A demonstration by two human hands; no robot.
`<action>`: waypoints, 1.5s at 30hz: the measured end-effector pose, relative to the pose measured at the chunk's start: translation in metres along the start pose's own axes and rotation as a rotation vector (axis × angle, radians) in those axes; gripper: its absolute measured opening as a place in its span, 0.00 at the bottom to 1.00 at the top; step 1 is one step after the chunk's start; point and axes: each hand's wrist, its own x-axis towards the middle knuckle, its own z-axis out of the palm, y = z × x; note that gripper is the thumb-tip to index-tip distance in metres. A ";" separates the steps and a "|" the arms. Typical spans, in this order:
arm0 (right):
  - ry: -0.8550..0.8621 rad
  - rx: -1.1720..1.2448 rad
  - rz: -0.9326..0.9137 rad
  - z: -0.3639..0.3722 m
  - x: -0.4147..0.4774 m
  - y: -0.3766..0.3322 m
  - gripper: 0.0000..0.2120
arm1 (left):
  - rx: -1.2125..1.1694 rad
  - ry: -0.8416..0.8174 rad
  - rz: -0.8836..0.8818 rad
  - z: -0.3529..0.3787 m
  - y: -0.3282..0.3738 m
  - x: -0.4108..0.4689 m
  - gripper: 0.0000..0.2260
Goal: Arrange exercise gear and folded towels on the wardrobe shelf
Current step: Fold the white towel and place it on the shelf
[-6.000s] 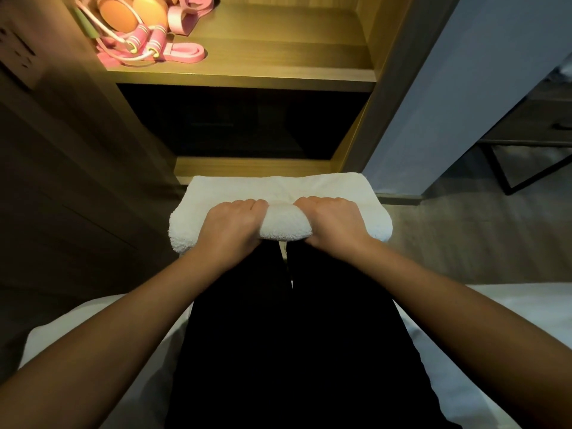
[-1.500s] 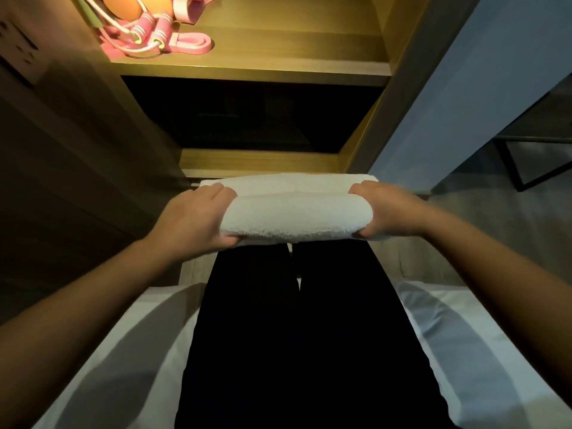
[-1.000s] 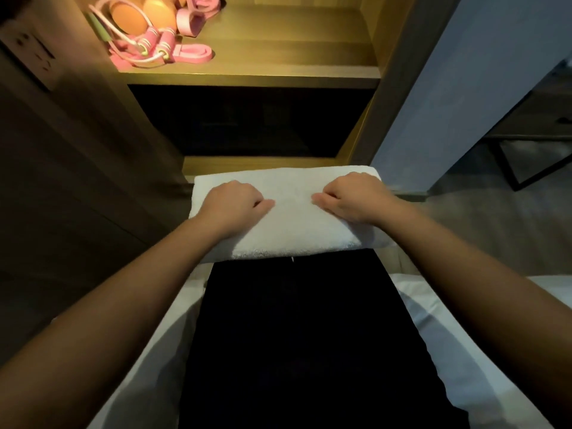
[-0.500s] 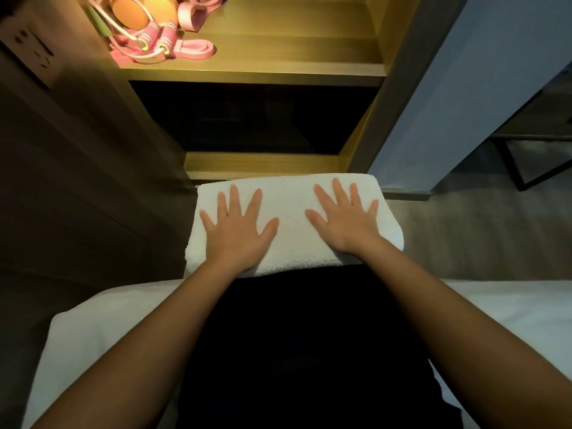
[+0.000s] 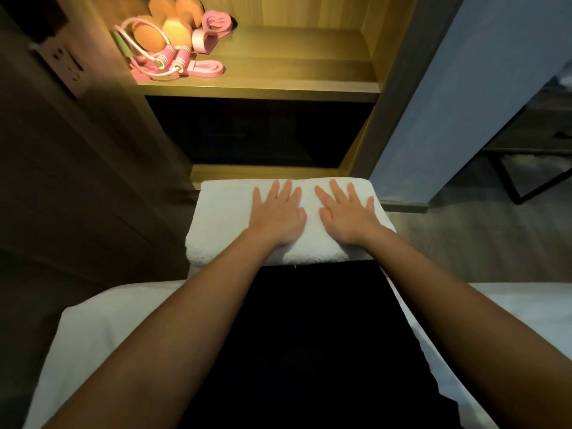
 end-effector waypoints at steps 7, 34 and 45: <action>-0.104 0.358 0.265 -0.004 -0.002 0.022 0.37 | -0.266 -0.046 -0.497 0.016 -0.071 -0.030 0.35; 0.326 1.516 0.269 -0.100 0.034 0.064 0.19 | -1.509 0.295 -0.439 -0.079 -0.133 0.045 0.18; 0.663 1.362 0.176 -0.202 0.179 0.084 0.21 | -1.332 0.542 -0.240 -0.187 -0.137 0.212 0.14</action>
